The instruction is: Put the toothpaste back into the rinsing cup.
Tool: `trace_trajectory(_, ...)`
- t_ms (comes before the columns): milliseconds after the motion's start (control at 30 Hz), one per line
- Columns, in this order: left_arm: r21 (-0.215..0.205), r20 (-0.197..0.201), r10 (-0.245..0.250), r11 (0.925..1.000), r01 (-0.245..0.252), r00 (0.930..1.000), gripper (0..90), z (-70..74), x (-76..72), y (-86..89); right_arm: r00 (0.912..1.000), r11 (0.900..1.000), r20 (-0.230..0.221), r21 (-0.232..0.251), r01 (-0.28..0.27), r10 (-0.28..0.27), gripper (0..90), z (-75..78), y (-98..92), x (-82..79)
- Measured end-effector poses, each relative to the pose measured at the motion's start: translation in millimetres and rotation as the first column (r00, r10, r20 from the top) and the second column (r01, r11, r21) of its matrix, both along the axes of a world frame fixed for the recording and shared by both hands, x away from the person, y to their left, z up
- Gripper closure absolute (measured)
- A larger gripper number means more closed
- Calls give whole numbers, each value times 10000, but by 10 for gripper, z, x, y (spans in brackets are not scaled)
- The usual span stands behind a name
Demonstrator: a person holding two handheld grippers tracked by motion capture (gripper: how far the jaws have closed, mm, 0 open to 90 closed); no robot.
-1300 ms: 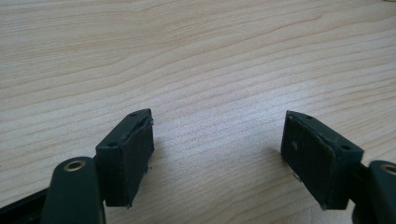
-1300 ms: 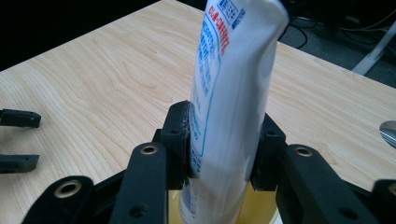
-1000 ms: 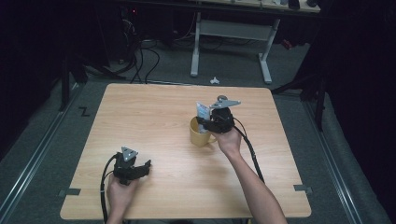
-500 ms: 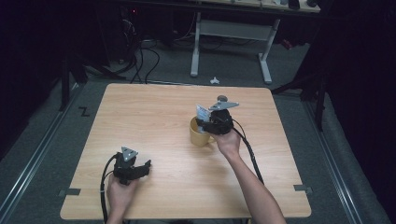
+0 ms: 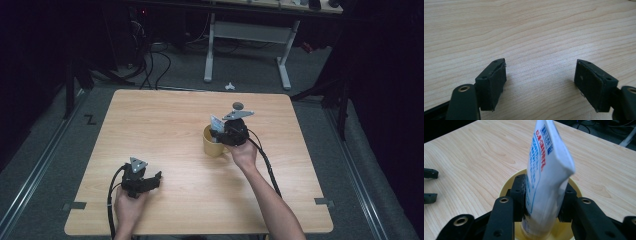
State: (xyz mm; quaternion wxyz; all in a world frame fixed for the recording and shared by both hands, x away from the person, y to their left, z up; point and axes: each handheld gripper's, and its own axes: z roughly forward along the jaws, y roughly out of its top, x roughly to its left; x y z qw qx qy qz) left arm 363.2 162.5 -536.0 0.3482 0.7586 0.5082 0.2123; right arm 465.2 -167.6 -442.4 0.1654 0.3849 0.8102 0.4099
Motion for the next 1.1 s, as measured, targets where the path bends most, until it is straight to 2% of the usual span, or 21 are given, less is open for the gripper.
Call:
trace_trajectory(367, 41, 0, -2, 10000, 2, 10000, 261, 0, 0, -3, 10000, 10000, -85, -93, -23, 22, 659, -58, -20, -16)
trace_trajectory(567, 62, -3, -8, 10000, 8, 10000, 261, 1, -1, -5, 9998, 9999, 203, 132, -51, 48, 676, 30, -53, -52)
trace_trajectory(767, 63, 2, -4, 10000, 4, 10000, 261, 0, 0, -5, 9997, 9998, 227, 132, -116, 113, 667, 48, -52, -71)
trace_trajectory(1100, 63, -5, -8, 10000, 8, 10000, 260, 1, -1, -5, 9997, 10000, 238, -8, -28, 28, 526, 38, -40, -69)
